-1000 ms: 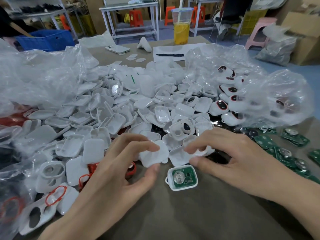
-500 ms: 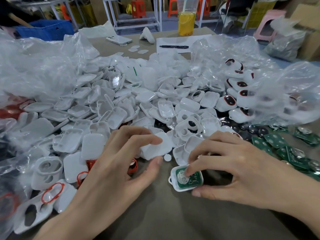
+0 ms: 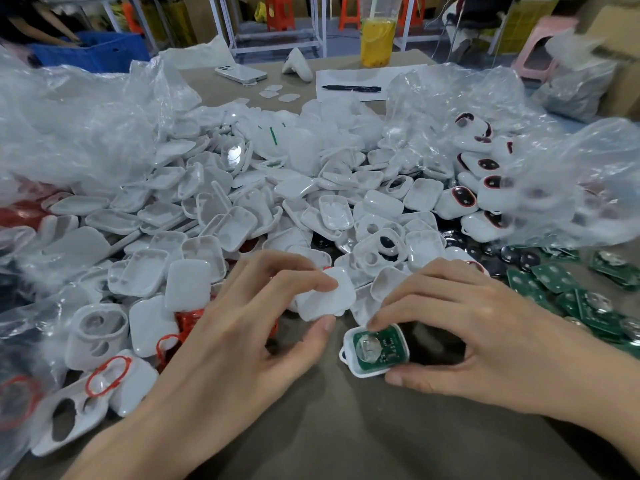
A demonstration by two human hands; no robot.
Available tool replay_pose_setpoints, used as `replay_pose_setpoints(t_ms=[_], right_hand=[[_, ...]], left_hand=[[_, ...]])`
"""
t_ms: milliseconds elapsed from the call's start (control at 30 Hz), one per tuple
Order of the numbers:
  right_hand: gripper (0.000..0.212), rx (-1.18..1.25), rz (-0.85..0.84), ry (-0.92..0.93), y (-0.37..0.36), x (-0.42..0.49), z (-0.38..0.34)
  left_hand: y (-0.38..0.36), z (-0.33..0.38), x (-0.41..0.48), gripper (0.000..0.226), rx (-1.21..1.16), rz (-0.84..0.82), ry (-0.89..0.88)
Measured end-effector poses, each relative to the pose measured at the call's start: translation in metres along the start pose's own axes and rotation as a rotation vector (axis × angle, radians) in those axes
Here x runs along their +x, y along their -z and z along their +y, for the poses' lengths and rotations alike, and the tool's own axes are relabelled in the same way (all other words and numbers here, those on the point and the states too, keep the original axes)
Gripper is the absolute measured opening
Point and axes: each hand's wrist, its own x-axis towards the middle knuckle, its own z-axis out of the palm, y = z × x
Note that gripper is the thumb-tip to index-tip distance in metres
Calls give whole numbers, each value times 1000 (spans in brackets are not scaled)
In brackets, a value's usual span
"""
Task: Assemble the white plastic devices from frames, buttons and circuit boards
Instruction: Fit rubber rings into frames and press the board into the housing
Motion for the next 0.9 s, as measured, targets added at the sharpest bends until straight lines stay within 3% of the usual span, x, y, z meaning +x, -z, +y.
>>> replay_pose_setpoints(t_ms=[400, 900], right_hand=[[79, 81, -51, -133, -1, 2, -6], [79, 118, -100, -155, 4, 3, -3]], left_hand=[[-1, 3, -13, 23, -39, -91, -146], [-8, 4, -6, 26, -23, -260, -132]])
